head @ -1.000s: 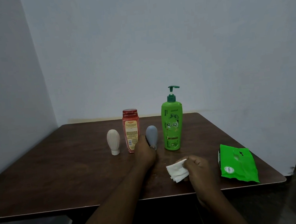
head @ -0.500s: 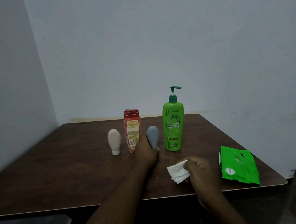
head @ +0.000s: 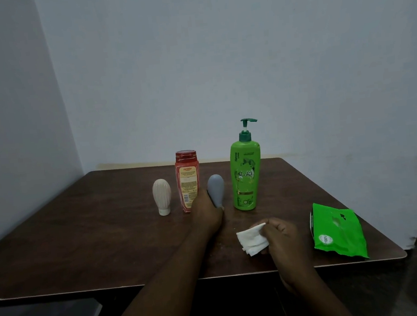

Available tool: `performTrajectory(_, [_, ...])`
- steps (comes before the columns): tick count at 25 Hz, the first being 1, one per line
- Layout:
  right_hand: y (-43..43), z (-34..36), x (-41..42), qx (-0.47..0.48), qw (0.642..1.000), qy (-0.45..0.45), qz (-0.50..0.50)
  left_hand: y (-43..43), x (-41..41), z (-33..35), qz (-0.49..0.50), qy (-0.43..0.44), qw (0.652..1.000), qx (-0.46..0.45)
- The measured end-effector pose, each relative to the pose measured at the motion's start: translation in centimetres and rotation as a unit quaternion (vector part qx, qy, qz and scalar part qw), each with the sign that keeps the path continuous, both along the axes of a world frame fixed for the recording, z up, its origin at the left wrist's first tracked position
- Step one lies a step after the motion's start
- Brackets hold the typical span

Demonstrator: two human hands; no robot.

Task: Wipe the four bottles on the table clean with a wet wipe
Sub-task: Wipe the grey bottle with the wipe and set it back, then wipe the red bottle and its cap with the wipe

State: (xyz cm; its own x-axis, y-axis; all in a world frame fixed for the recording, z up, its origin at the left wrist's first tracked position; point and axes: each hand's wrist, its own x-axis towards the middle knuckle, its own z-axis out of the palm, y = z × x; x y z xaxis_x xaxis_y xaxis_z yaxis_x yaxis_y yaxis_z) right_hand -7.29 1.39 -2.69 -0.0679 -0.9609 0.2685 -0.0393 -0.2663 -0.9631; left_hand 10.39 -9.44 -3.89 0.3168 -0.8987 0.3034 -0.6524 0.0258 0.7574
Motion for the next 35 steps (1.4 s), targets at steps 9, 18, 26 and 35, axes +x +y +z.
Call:
performTrajectory(9, [-0.4, -0.3, -0.4, 0.001, 1.0, -0.011, 0.007, 4.2, -0.7, 0.9, -0.022, 0.0, 1.0, 0.004])
performTrajectory(18, [-0.9, -0.7, -0.1, 0.011, 1.0, 0.0, 0.001, 4.5, 8.4, 11.2, -0.015, -0.594, 0.774, -0.22])
performTrajectory(26, [-1.2, -0.9, -0.2, 0.015, 1.0, -0.003, -0.003, 0.5, 10.3, 16.2, -0.099, -0.828, 0.531, -0.151])
performTrajectory(35, [-1.7, -0.5, -0.6, 0.041, 0.997, -0.064, 0.015, 3.0, 8.9, 19.1, -0.105, -0.816, 0.562, -0.086])
